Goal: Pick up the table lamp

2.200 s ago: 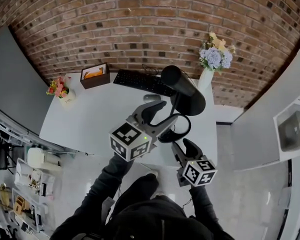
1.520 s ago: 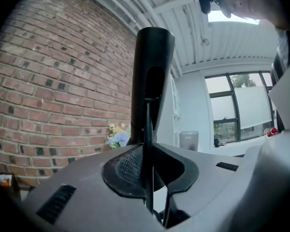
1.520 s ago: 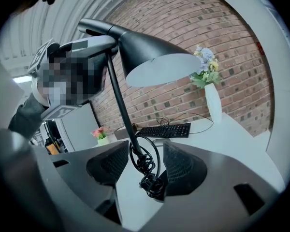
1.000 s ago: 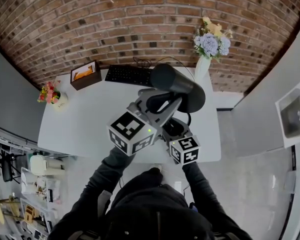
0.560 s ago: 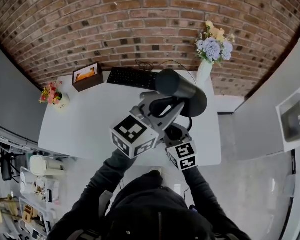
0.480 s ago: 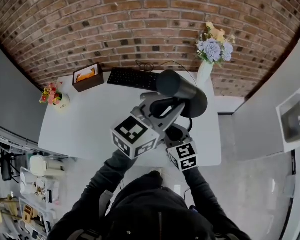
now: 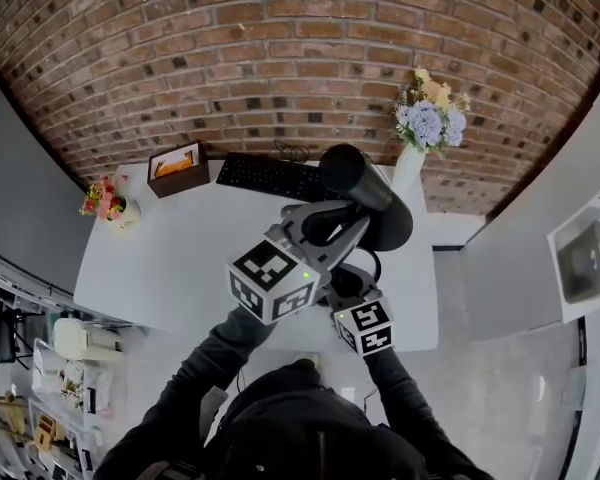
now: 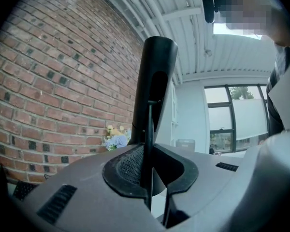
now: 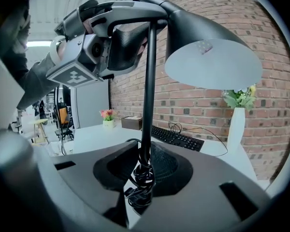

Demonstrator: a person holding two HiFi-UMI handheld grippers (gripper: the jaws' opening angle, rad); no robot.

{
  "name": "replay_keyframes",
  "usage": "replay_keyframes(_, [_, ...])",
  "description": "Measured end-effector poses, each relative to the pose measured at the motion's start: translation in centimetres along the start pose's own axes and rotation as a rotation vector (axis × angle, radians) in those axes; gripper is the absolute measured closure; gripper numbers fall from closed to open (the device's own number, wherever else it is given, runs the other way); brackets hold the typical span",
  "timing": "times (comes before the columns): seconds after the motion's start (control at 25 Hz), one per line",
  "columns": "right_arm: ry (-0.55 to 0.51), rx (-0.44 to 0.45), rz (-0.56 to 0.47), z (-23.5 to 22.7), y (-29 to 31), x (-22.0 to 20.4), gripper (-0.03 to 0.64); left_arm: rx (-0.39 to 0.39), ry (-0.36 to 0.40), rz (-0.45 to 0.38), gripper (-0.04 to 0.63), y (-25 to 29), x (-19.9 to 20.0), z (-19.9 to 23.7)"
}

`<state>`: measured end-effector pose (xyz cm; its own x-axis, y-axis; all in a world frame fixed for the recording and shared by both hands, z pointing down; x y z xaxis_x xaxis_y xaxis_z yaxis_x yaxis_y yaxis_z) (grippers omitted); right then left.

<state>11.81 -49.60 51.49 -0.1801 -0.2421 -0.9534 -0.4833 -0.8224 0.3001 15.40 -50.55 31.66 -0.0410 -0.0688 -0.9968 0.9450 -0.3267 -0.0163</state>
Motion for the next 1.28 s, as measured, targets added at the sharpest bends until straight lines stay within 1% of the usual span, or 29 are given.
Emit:
replay_keyframes(0.12, [0.007, 0.034, -0.015, 0.5, 0.0, 0.9, 0.541, 0.014, -0.032, -0.016, 0.543, -0.2, 0.8, 1.0])
replay_keyframes(0.28, [0.005, 0.077, -0.043, 0.8, 0.3, 3.1, 0.541, 0.018, -0.036, -0.045, 0.543, -0.4, 2.9, 2.0])
replay_keyframes(0.4, [0.009, 0.102, -0.059, 0.8, 0.6, 5.3, 0.541, 0.018, -0.009, -0.065, 0.543, -0.5, 5.0, 2.2])
replay_keyframes(0.52, [-0.019, 0.121, -0.069, 0.5, 0.8, 7.8, 0.541, 0.029, 0.033, -0.092, 0.543, -0.7, 7.3, 2.3])
replay_keyframes(0.64, [-0.048, 0.139, -0.093, 0.2, 0.9, 10.2, 0.541, 0.048, 0.057, -0.130, 0.543, -1.0, 9.8, 2.6])
replay_keyframes(0.88, [-0.107, 0.142, -0.163, -0.6, 0.9, 15.1, 0.541, 0.078, 0.116, -0.211, 0.543, -2.2, 14.8, 2.8])
replay_keyframes(1.12, [-0.156, 0.147, -0.199, 0.0, 0.4, 17.6, 0.541, 0.077, 0.166, -0.248, 0.545, -3.2, 17.2, 1.4])
replay_keyframes(1.28, [-0.181, 0.138, -0.212, 0.2, 0.6, 18.4, 0.540, 0.087, 0.183, -0.259, 0.543, -3.5, 17.8, 1.2])
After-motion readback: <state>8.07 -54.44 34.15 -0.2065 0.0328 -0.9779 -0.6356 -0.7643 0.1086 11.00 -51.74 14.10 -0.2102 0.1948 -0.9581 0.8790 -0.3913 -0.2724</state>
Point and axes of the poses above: the fingertips, and each gripper's own axes: y forward along the fingers, z to its left, x out of its top, the point moved 1 cm from there along -y, backward along the fingers, and after that the axes turned 2 degrees about -y, right-handed, at the moved point
